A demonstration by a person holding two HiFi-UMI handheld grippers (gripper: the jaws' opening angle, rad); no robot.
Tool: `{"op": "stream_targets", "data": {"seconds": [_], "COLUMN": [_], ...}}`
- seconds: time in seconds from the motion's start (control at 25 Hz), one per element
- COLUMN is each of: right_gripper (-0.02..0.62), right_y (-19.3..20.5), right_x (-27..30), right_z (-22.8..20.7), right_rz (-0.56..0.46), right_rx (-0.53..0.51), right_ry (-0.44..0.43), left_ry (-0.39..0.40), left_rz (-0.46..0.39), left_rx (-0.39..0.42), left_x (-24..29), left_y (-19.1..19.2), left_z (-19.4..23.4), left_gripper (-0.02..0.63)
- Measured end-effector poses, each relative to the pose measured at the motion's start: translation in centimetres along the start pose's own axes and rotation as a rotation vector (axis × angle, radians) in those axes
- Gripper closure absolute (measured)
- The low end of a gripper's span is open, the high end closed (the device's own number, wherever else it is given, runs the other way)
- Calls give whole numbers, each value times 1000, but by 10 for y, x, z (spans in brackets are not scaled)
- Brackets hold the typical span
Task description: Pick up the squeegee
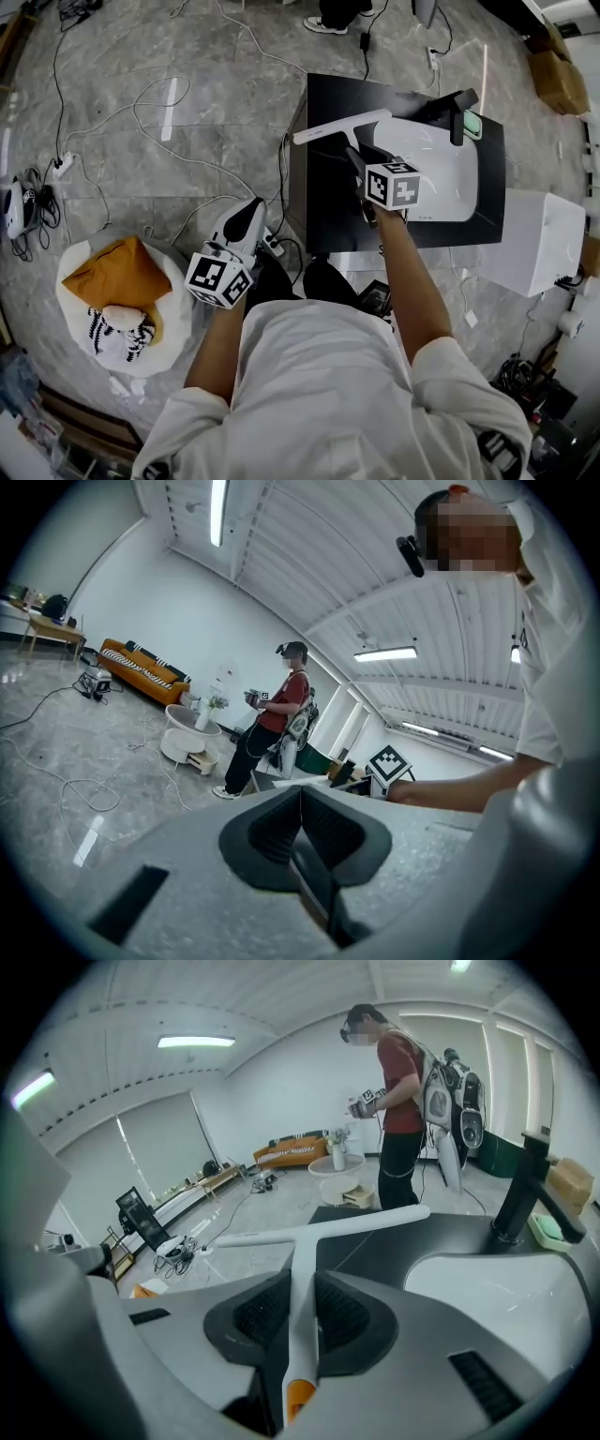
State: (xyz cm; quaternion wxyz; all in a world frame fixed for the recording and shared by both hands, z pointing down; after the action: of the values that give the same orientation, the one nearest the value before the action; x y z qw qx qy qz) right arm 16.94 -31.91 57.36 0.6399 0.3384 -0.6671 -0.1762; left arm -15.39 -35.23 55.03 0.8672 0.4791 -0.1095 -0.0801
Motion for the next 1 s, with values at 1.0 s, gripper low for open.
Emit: {"op": "stream_targets", "data": {"seconds": [1.0], "right_gripper": [511], "right_y": [-129], "right_x": [-264], "right_z": [35], "right_rz": [-822], "right_rx": [-127], "right_ry": [-8], "left_ry": [6], "left_rz": [-147], "left_rx": [428], "left_x": [15], "left_y": [-200], "left_z": [-100], "left_gripper": [589]}}
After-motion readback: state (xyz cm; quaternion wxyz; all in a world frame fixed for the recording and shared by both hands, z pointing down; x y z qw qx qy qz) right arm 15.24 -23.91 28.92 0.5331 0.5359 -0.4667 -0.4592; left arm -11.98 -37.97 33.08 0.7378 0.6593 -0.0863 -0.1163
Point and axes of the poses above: the fingertips, and each gripper's own axes: x forward along the fingers, z to its left, y out of its underside, the point moved 9 cm from there along -x, backward along the fingers, and after that the axes turned 7 degrees about y, right-handed, at the moved point
